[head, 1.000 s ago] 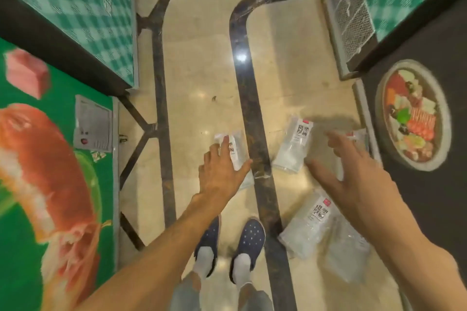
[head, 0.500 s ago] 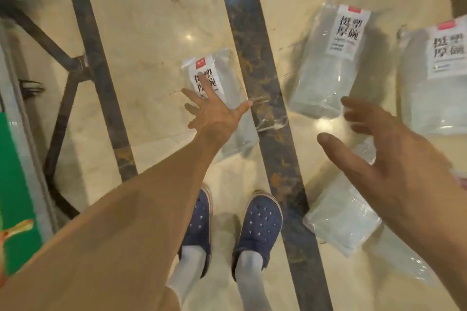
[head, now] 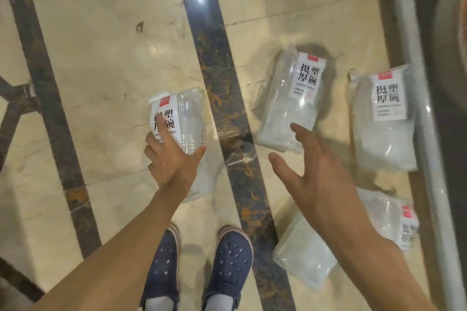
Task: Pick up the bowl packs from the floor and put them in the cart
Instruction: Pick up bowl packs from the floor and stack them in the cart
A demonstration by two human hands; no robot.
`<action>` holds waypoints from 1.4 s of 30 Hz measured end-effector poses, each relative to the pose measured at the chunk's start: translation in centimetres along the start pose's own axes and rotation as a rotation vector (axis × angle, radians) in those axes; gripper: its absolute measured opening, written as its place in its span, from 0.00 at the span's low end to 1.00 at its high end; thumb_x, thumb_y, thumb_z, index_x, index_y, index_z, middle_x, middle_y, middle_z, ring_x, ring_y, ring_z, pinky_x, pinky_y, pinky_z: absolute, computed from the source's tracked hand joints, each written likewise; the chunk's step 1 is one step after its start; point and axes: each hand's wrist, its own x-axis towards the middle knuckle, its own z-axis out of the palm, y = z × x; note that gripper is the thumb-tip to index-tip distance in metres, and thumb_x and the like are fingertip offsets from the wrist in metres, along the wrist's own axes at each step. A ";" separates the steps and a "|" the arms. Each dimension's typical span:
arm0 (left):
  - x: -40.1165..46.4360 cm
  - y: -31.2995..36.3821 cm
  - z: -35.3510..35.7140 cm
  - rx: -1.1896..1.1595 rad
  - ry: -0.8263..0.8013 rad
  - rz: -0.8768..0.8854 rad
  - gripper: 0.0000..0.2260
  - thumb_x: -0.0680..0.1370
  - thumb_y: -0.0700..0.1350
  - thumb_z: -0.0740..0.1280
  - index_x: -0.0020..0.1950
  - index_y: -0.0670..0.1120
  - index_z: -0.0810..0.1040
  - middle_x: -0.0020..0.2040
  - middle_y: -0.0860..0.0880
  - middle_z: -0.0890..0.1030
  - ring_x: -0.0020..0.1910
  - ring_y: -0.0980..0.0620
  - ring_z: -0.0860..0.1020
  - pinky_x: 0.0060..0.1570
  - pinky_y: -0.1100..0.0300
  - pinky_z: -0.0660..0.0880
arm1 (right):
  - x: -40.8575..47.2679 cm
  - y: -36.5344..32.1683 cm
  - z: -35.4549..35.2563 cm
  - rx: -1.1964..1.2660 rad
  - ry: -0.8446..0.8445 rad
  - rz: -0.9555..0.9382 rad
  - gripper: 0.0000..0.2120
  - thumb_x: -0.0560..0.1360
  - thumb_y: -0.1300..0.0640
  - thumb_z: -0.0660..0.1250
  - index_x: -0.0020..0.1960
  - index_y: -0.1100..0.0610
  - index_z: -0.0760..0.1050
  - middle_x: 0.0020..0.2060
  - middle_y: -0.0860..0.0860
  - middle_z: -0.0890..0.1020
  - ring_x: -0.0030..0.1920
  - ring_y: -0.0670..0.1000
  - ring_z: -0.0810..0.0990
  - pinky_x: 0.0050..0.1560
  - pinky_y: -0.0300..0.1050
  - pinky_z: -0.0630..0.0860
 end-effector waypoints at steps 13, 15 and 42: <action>0.9 -4.6 -1.6 0.143 0.033 0.196 0.59 0.63 0.59 0.82 0.83 0.49 0.49 0.73 0.34 0.64 0.67 0.30 0.67 0.54 0.29 0.75 | 18.1 1.8 4.3 -0.092 0.162 0.425 0.63 0.68 0.30 0.72 0.81 0.48 0.31 0.80 0.61 0.33 0.80 0.67 0.41 0.75 0.72 0.55; 1.1 -4.9 -1.2 0.143 0.021 0.196 0.60 0.62 0.60 0.83 0.83 0.49 0.49 0.73 0.35 0.65 0.67 0.31 0.67 0.54 0.29 0.74 | 18.9 2.9 5.3 -0.080 0.151 0.472 0.64 0.66 0.29 0.73 0.81 0.47 0.30 0.80 0.63 0.34 0.80 0.69 0.44 0.73 0.74 0.58; -6.2 4.7 -13.5 0.021 -0.118 0.317 0.57 0.66 0.63 0.79 0.81 0.60 0.42 0.70 0.38 0.63 0.68 0.34 0.66 0.62 0.34 0.73 | 4.6 0.9 -5.4 0.022 0.232 0.366 0.58 0.69 0.35 0.74 0.82 0.44 0.35 0.72 0.61 0.61 0.67 0.64 0.69 0.62 0.64 0.75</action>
